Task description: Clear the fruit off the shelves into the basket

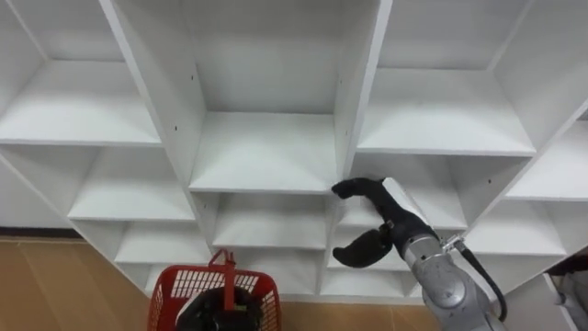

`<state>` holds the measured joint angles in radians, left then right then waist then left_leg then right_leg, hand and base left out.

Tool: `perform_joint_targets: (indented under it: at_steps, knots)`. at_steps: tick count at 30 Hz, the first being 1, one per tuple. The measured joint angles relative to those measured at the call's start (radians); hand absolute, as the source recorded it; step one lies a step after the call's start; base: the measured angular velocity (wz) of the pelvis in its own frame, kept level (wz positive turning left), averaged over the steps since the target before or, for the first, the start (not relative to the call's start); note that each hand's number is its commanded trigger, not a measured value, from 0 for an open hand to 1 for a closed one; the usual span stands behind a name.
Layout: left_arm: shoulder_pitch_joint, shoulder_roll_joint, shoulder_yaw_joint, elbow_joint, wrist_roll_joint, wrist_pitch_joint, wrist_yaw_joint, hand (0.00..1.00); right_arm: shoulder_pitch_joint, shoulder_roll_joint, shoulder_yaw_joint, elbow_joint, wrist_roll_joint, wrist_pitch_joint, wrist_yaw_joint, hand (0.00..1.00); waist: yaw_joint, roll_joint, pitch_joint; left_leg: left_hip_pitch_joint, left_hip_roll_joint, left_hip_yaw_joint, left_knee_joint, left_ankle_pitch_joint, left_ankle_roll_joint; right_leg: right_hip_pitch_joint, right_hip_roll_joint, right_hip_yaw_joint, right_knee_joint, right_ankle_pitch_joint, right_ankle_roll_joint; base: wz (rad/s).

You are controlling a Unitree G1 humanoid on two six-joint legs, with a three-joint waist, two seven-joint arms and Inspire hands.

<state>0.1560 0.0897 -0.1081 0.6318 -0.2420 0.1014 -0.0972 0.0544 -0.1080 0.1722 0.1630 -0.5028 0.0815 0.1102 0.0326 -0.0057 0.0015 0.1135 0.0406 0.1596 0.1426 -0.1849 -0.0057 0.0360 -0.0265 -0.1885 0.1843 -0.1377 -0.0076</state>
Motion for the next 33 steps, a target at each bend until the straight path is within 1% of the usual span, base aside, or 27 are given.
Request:
perform_joint_targets:
  at_steps: [2,8,10,15,17,19,24,29,33]
  knots:
    - [0.003,-0.002,0.014,0.011,0.000,0.000,-0.001,1.00,0.017,-0.001,-0.015,-0.032,0.003,-0.001,-0.002,0.00,-0.001,0.001,-0.0001,0.002,0.000,0.003,0.000,0.000,0.000,0.000,0.000,0.005,0.002,0.000,0.000,-0.05]
    - [0.004,-0.004,0.043,0.056,0.000,-0.001,-0.002,1.00,0.017,0.000,-0.088,-0.032,0.009,-0.017,-0.035,0.00,-0.002,0.000,0.0000,0.005,0.000,0.005,-0.001,0.000,0.000,-0.001,0.001,0.012,0.004,0.000,0.000,-0.01]
    - [0.004,-0.005,0.057,0.073,0.000,-0.012,-0.001,1.00,0.017,0.000,-0.105,-0.032,0.009,-0.019,-0.046,0.00,-0.002,0.000,0.0001,0.006,0.001,0.006,-0.006,0.000,0.000,-0.001,0.004,0.016,0.004,0.001,0.000,-0.02]
    - [0.004,-0.007,0.072,0.077,0.000,-0.030,0.003,1.00,0.017,0.000,-0.116,-0.032,0.010,-0.023,-0.058,0.00,-0.001,-0.003,0.0017,0.018,0.001,0.019,-0.013,0.000,0.000,0.000,0.007,0.029,0.003,0.001,0.000,-0.08]
    - [0.004,-0.008,0.080,0.084,0.000,-0.040,0.006,1.00,0.017,0.001,-0.116,-0.032,0.020,-0.035,-0.067,0.00,0.000,-0.006,0.0031,0.021,0.002,0.027,-0.014,-0.001,-0.001,-0.001,0.009,0.040,0.003,0.001,0.000,-0.13]
    - [0.004,-0.009,0.087,0.097,0.000,-0.045,0.006,1.00,0.017,0.001,-0.116,-0.032,0.023,-0.043,-0.072,0.00,-0.004,-0.008,0.0029,0.021,0.002,0.029,-0.014,-0.002,-0.002,-0.002,0.009,0.045,0.002,0.001,0.000,-0.06]
    - [0.004,-0.011,0.088,0.125,0.001,-0.045,0.007,1.00,0.017,0.001,-0.126,-0.032,0.023,-0.048,-0.086,0.00,-0.008,-0.009,0.0036,0.021,0.001,0.030,-0.014,-0.002,-0.002,-0.003,0.010,0.048,0.000,0.000,0.001,-0.01]
    - [0.004,-0.014,0.088,0.126,0.019,-0.047,0.007,1.00,0.017,0.001,-0.138,-0.032,0.023,-0.054,-0.086,0.00,-0.016,-0.009,0.0036,0.018,0.001,0.032,-0.013,-0.002,-0.002,-0.009,0.010,0.049,0.001,0.000,0.001,-0.01]
    - [0.003,-0.024,0.100,0.126,0.019,-0.053,0.007,1.00,0.017,0.001,-0.154,-0.032,0.032,-0.058,-0.086,0.00,-0.029,-0.011,0.0027,0.017,0.001,0.035,-0.014,-0.002,-0.002,-0.018,0.010,0.052,0.003,0.000,0.001,0.00]
